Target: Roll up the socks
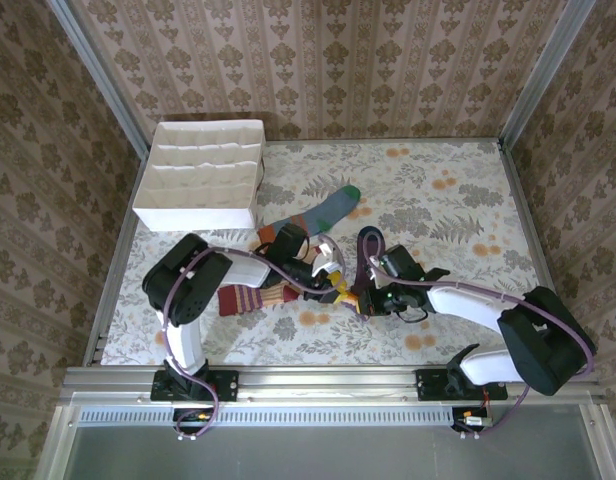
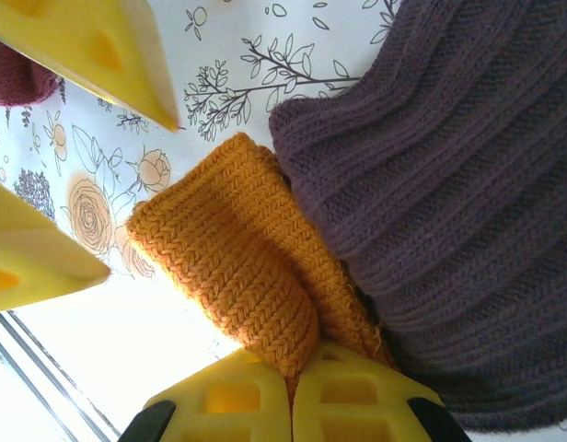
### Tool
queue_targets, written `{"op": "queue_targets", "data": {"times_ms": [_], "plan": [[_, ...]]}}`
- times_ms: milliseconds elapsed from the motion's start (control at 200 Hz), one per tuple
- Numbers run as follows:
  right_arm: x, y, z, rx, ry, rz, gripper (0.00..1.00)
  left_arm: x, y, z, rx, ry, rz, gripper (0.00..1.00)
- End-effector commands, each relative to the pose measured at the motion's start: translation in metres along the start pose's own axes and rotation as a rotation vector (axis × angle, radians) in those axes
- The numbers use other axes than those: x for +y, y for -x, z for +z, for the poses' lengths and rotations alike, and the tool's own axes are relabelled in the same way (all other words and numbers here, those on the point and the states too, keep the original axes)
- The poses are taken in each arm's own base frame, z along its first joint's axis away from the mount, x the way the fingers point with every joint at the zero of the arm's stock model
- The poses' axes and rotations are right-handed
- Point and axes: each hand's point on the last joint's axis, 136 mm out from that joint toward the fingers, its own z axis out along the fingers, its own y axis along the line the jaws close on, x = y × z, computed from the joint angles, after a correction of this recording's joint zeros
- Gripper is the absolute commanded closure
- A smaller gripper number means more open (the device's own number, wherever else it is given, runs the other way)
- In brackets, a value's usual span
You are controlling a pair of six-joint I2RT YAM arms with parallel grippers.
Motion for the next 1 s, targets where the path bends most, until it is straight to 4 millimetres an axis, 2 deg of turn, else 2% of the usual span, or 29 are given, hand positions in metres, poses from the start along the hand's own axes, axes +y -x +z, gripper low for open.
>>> {"op": "queue_targets", "data": {"times_ms": [0, 285, 510, 785, 905, 995], "plan": [[-0.011, -0.017, 0.002, 0.094, -0.031, 0.093, 1.0, 0.004, 0.027, -0.01, -0.087, 0.09, 0.144, 0.67], [-0.015, -0.014, 0.0, 0.121, -0.007, 0.164, 1.0, -0.005, 0.022, -0.01, -0.05, 0.125, 0.261, 0.61], [-0.015, -0.015, 0.002, 0.149, 0.034, 0.176, 1.0, -0.015, 0.013, 0.014, 0.002, 0.043, 0.277, 0.6], [-0.004, -0.011, 0.001, 0.188, 0.107, 0.14, 1.0, -0.012, -0.006, 0.032, 0.059, 0.004, 0.237, 0.59], [-0.002, -0.009, -0.001, 0.194, 0.114, 0.13, 1.0, -0.011, -0.013, 0.034, 0.084, -0.007, 0.206, 0.67], [-0.001, -0.007, -0.002, 0.192, 0.114, 0.128, 1.0, -0.012, -0.016, 0.033, 0.1, -0.017, 0.18, 0.87]]}}
